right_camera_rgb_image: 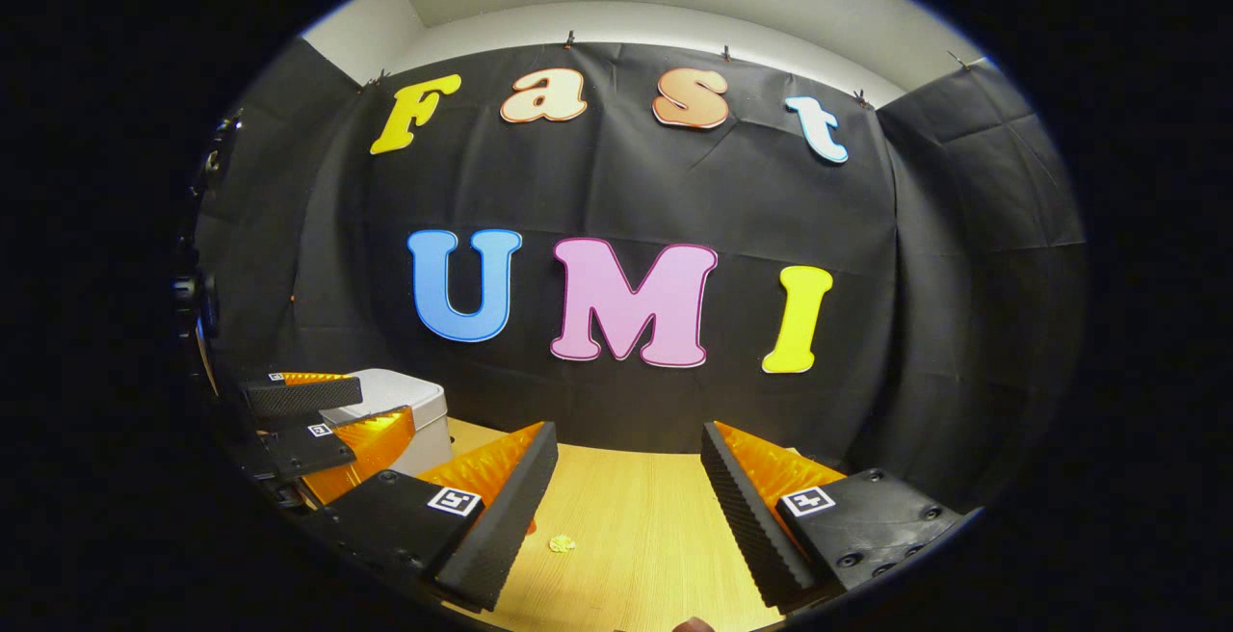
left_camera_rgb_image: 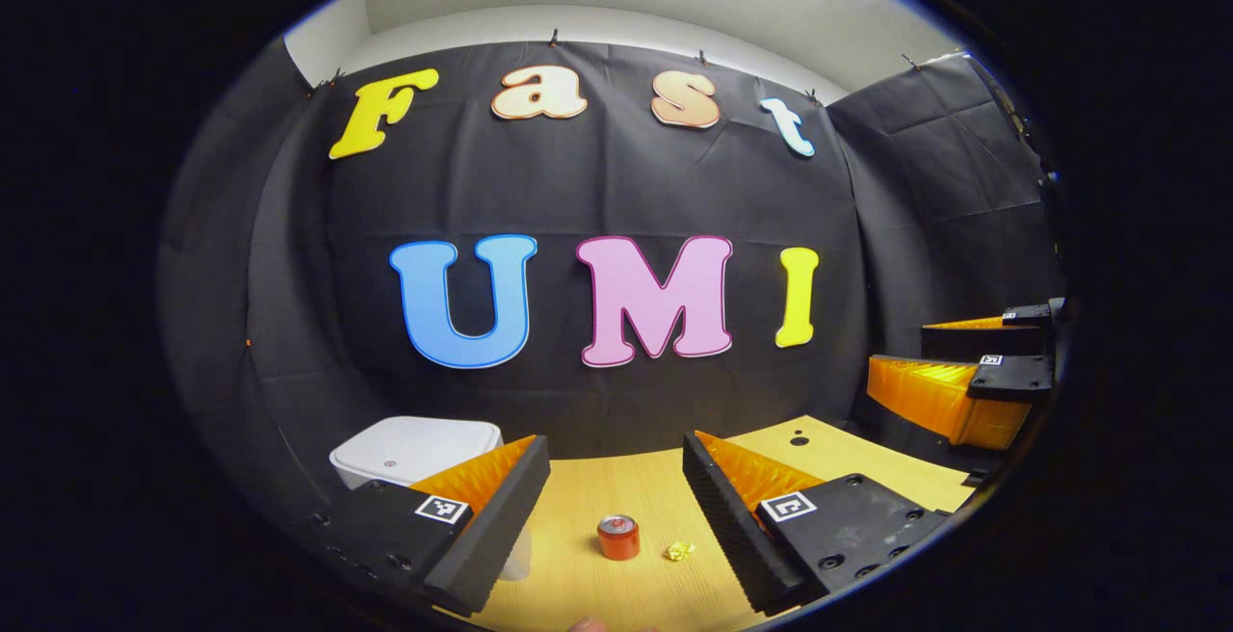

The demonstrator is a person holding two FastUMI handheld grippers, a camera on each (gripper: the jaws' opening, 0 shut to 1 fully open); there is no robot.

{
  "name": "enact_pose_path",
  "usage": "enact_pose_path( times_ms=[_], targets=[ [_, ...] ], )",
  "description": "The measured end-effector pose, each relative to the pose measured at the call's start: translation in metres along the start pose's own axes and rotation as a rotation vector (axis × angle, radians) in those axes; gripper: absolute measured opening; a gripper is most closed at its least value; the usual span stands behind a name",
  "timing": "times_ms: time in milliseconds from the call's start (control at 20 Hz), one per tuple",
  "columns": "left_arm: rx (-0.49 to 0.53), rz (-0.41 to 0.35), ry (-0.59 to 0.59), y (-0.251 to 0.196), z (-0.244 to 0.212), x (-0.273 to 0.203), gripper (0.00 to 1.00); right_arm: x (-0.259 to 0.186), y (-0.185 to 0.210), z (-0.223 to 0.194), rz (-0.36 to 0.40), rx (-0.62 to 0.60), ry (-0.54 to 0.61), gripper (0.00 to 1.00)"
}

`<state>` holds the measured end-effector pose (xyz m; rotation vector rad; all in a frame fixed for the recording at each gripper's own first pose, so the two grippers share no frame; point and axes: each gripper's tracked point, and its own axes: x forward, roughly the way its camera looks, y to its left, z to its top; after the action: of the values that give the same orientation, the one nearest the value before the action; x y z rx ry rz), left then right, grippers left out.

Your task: Press the lid of the desktop garbage bin to open it, pick up the crumpled paper on the desktop and throw it into the bin, then pick up the pop can on the desktop and drop it into the bin, and finally close the garbage bin lid.

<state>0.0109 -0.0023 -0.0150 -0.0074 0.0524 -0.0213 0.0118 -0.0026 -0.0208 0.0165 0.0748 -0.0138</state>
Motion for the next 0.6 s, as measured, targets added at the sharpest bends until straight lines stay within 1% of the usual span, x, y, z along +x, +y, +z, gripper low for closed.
enact_pose_path(
  times_ms=[450, 550, 600],
  targets=[
    [0.010, -0.029, 0.009, 0.006, -0.006, 0.008, 0.94, 0.006, 0.004, -0.010, -0.008, 0.017, 0.044, 0.96],
    [0.010, -0.029, 0.009, 0.015, -0.007, 0.010, 0.93, 0.007, 0.007, -0.011, -0.008, 0.012, 0.045, 0.96],
    [0.013, -0.018, 0.011, 0.021, -0.006, 0.012, 0.91, 0.008, 0.008, -0.012, -0.006, 0.007, 0.048, 0.96]
  ],
)
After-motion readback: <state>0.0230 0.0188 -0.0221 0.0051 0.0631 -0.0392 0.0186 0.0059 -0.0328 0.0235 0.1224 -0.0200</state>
